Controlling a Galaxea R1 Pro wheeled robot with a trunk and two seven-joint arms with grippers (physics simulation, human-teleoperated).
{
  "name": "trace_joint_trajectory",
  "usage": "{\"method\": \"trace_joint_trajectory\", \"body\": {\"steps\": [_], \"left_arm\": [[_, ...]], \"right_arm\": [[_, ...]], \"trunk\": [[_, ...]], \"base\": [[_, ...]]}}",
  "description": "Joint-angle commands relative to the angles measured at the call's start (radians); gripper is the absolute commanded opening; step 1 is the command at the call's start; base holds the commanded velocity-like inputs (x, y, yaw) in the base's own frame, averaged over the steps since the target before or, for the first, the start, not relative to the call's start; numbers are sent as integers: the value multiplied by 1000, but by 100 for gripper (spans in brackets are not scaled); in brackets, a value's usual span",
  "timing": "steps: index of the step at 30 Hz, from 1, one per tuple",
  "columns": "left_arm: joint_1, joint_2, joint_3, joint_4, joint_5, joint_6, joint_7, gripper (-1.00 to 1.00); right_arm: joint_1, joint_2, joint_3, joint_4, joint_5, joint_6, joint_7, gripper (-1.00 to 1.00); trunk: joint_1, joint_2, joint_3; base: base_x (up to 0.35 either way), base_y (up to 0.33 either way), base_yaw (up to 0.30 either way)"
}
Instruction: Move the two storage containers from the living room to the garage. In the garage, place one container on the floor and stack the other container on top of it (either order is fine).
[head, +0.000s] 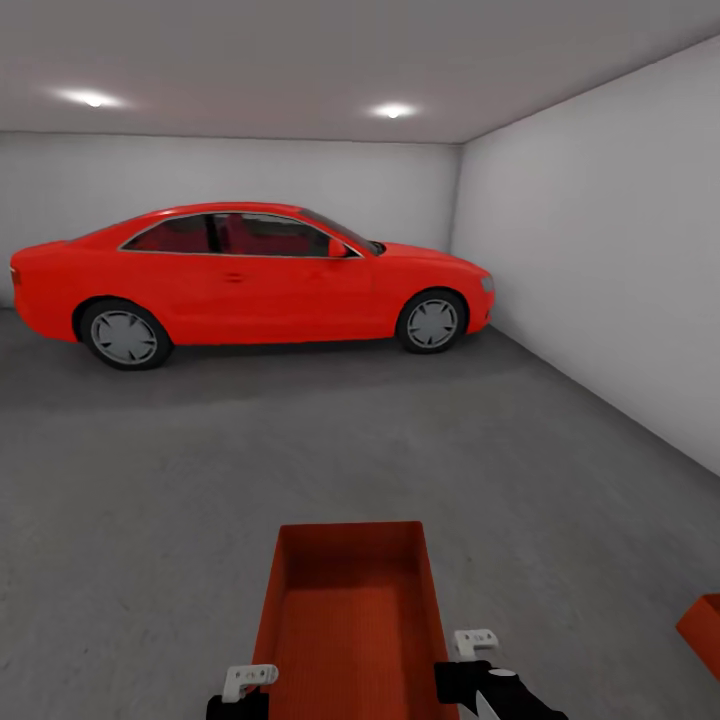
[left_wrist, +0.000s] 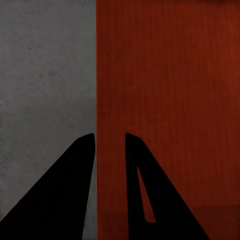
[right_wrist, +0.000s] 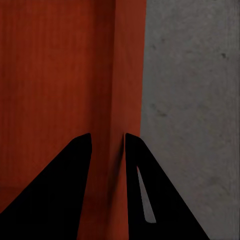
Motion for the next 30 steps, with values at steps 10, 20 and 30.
{"method": "trace_joint_trajectory", "body": {"steps": [10, 20, 30], "left_arm": [[-1, 20, -10, -3, 7, -24, 1, -100], [-1, 20, -10, -3, 6, -24, 0, -100], [-1, 20, -10, -3, 6, -24, 1, -100]], "right_arm": [[0, -7, 14, 2, -12, 6, 2, -100], [0, -7, 14, 2, -12, 6, 6, -100], [0, -7, 12, 2, -12, 6, 26, -100]], "trunk": [[0, -1, -1], [0, -1, -1], [0, -1, -1]], "base": [[277, 125, -124], [279, 133, -265], [279, 152, -284]]}}
